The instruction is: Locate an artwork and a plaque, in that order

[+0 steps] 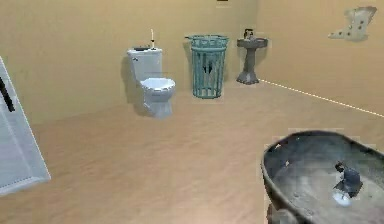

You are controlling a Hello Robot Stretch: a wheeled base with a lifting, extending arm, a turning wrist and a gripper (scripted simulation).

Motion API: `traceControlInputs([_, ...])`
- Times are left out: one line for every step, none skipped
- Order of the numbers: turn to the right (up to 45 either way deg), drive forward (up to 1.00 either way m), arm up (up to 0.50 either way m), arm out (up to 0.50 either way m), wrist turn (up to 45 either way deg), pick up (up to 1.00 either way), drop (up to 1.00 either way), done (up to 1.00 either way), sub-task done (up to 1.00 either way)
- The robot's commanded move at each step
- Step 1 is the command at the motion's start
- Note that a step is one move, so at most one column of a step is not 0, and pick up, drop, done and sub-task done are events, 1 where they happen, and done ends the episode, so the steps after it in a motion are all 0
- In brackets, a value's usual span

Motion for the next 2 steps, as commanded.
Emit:
traceControlInputs([0.0, 0.65, 0.0, 0.0, 0.0, 0.0, 0.0, 0.0, 0.0])
traceControlInputs([-3.0, 0.0, 0.0, 0.0, 0.0, 0.0, 0.0, 0.0, 0.0])
